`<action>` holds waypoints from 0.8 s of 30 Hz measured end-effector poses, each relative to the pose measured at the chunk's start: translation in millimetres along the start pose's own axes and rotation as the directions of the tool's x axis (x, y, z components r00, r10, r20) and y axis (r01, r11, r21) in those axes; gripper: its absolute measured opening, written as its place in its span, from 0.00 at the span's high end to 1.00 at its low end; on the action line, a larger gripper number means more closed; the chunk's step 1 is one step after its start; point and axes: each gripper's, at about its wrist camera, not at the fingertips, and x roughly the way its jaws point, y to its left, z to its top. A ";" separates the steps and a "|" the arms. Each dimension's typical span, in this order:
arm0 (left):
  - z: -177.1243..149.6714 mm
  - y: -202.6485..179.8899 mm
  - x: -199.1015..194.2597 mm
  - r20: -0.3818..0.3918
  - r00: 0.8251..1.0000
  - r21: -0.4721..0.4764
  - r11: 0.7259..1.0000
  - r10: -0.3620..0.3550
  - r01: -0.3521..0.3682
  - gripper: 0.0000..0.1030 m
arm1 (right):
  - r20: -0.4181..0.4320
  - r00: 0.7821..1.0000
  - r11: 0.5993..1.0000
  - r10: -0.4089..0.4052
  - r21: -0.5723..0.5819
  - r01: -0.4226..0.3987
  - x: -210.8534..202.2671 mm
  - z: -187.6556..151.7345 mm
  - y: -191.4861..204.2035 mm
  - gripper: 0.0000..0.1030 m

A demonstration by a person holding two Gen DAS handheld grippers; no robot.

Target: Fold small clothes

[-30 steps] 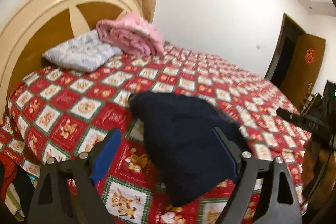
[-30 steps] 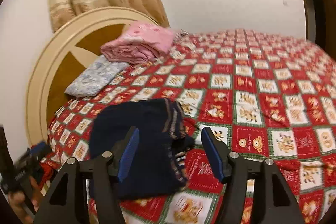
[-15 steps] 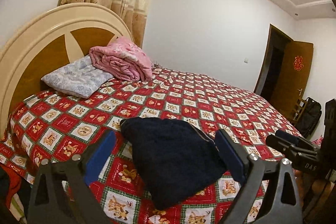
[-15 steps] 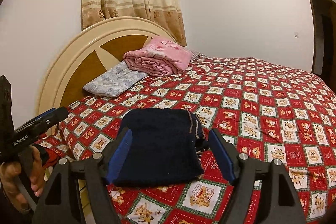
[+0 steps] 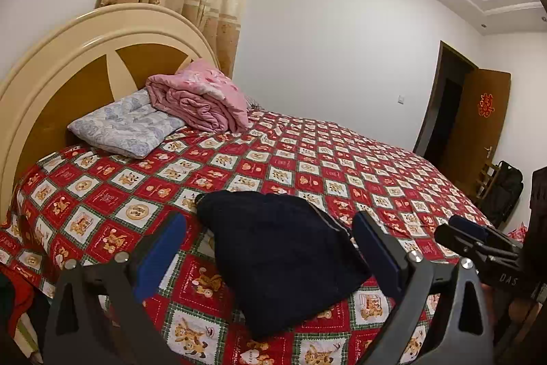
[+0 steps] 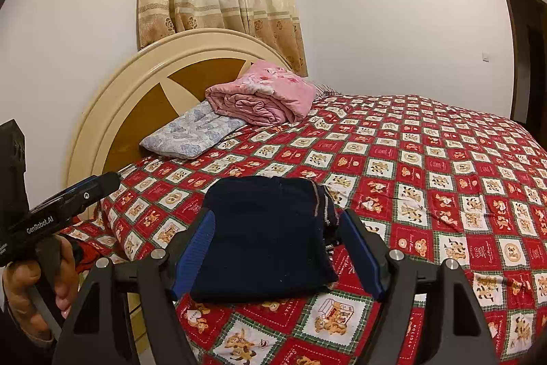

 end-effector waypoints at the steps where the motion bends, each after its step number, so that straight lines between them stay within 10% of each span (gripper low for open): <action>1: 0.0 0.0 0.0 0.001 1.000 0.000 1.000 0.001 -0.001 0.03 | -0.001 1.000 1.000 0.003 -0.002 -0.003 -0.4 0.0 0.6 0.26; 24: 1.6 -6.2 -5.6 0.005 1.000 0.003 1.000 0.003 -0.003 0.00 | 0.082 0.997 0.999 -0.011 -0.031 0.014 -15.0 7.0 17.9 0.26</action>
